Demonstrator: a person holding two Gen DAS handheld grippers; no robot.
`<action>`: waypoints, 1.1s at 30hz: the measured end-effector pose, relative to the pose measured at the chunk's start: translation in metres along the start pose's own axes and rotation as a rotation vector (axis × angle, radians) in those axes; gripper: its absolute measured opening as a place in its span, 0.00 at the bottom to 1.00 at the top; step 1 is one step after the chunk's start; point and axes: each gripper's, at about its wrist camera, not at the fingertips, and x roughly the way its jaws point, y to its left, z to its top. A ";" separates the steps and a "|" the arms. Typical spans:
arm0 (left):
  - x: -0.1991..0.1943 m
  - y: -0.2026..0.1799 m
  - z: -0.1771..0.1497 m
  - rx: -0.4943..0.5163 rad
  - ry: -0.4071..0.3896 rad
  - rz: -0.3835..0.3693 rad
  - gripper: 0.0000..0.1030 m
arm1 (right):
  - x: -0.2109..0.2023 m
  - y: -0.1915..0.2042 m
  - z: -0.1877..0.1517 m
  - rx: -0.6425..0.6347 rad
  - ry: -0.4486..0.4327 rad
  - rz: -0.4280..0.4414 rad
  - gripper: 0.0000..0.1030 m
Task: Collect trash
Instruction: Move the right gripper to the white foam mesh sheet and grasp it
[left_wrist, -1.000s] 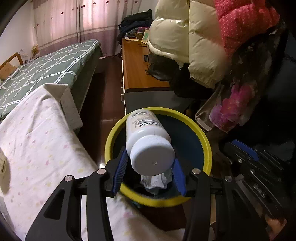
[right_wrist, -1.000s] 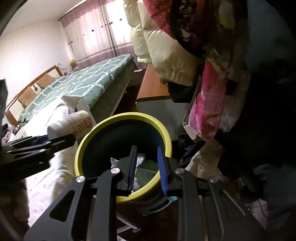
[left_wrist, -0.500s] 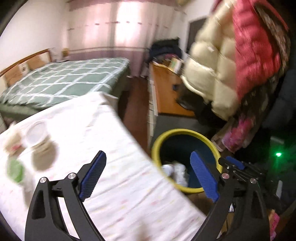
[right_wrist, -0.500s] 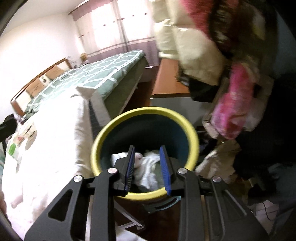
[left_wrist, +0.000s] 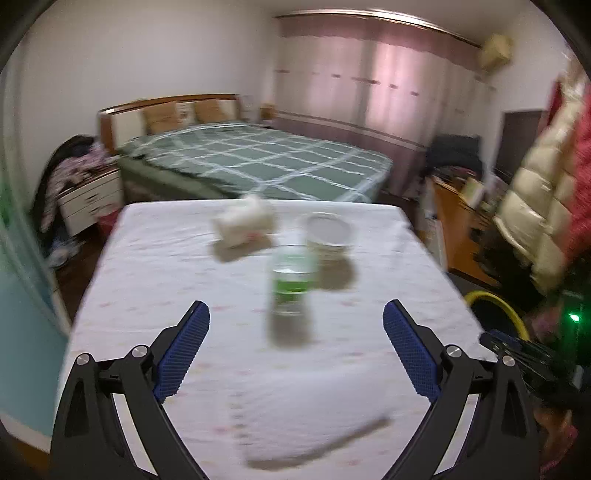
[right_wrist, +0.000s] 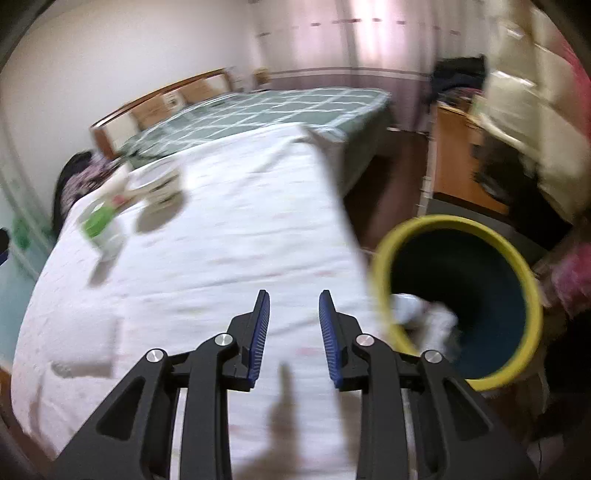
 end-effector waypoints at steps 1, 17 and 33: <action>0.000 0.009 -0.001 -0.014 -0.006 0.013 0.91 | 0.002 0.015 0.000 -0.022 0.003 0.020 0.26; 0.061 0.154 -0.016 -0.189 -0.023 0.268 0.91 | 0.033 0.158 -0.017 -0.205 0.119 0.232 0.34; 0.060 0.145 -0.023 -0.168 -0.019 0.281 0.91 | 0.038 0.165 -0.030 -0.220 0.102 0.137 0.61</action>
